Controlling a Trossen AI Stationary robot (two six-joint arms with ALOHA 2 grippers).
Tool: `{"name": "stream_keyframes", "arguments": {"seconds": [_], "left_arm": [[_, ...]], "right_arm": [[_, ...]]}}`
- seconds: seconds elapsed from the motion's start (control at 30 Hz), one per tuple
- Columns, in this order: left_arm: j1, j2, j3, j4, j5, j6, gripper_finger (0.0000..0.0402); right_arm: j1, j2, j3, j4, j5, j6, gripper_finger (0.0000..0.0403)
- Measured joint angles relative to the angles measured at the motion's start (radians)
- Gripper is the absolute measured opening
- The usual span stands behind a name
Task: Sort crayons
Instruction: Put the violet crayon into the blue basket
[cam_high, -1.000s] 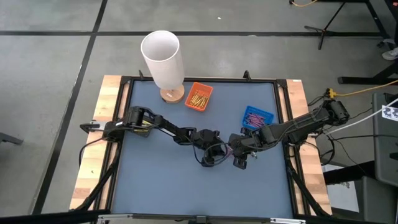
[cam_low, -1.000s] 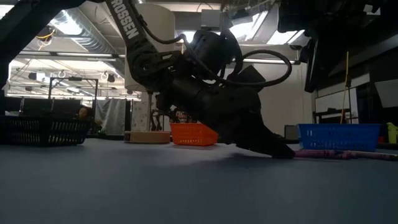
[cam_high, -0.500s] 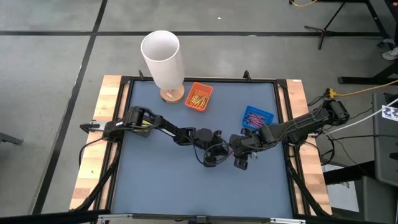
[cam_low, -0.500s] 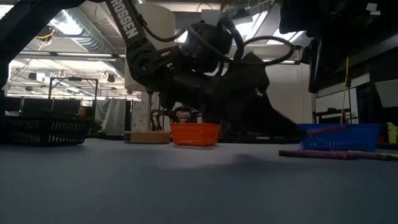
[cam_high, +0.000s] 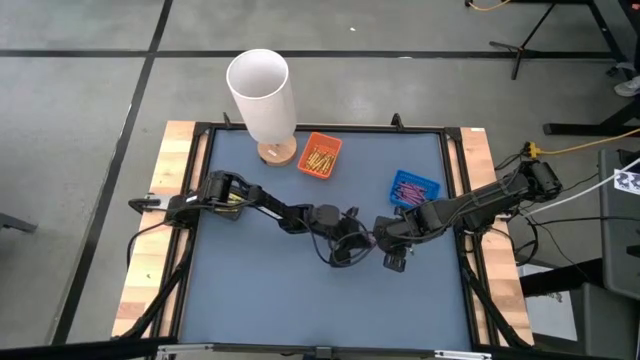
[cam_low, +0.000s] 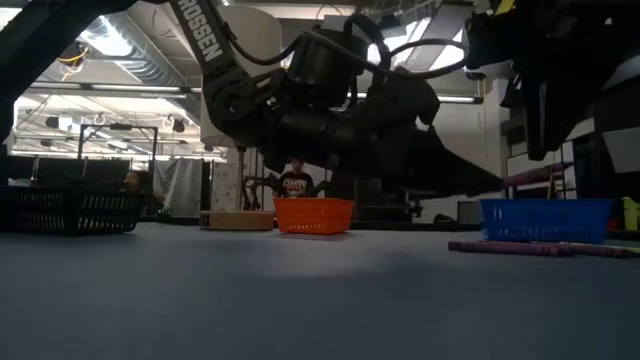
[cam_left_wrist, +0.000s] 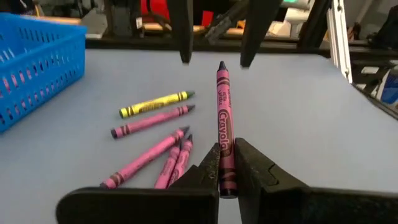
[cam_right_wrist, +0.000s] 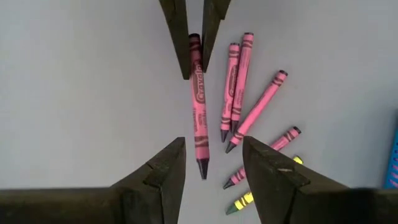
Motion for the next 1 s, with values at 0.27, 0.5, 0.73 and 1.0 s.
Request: {"name": "stream_keyframes", "arguments": {"seconds": [0.27,0.5,0.73,1.0], "left_arm": [[0.0,-0.002,0.001,0.105,0.0,0.0,0.001],[0.0,-0.003,0.001,0.138,0.0,0.0,0.001],[0.0,-0.003,0.001,0.136,-0.003,0.003,0.001],[0.001,-0.003,0.001,0.136,-0.01,0.003,0.0011]], "right_arm": [[0.0,0.0,0.0,-0.009,0.0,0.0,0.0159],[0.0,0.0,0.0,-0.009,0.0,0.0,0.0159],[0.0,0.0,0.0,-0.008,0.0,0.0,0.0123],[0.0,0.0,0.0,-0.005,-0.002,0.0,0.0045]]}}
